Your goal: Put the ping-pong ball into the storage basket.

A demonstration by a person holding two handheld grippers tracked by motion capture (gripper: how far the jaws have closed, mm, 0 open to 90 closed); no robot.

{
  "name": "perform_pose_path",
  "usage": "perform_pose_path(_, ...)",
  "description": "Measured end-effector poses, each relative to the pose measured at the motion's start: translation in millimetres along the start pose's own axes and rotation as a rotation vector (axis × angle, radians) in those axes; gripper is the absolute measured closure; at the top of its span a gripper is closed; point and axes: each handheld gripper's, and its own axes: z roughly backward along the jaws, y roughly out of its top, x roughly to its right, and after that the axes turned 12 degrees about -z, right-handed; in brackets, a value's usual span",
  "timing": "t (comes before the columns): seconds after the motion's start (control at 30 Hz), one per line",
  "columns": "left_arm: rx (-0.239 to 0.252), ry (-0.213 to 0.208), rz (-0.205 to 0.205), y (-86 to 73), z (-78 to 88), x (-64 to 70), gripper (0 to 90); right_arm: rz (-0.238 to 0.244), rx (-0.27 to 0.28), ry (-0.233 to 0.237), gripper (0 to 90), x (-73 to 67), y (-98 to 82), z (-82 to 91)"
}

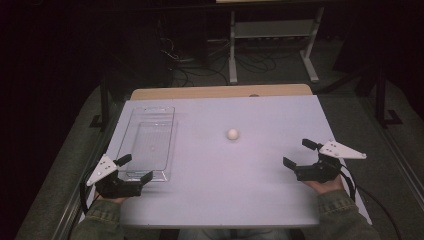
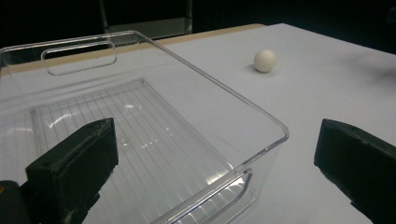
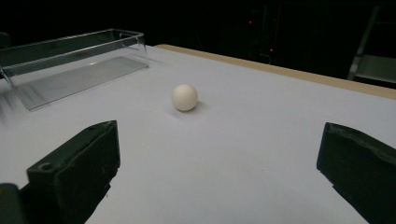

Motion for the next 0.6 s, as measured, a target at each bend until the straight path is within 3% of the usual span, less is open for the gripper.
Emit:
perform_pose_path(0.2, 0.002, 0.016, -0.009, 7.0, -0.7, 2.4, 0.0, 0.012, 0.009, -0.003, 0.0, -0.7, 0.3, 0.1)
perform_pose_path(0.57, -0.030, -0.020, -0.042, 20.5, -7.7, 5.0, 0.0, 0.012, 0.028, -0.006, 0.0, -0.4, 2.2, 2.4)
perform_pose_path(0.6, -0.047, -0.034, -0.066, 27.4, -9.6, 4.4, 0.0, 0.015, 0.032, -0.006, 0.0, -1.0, 2.4, 2.5)
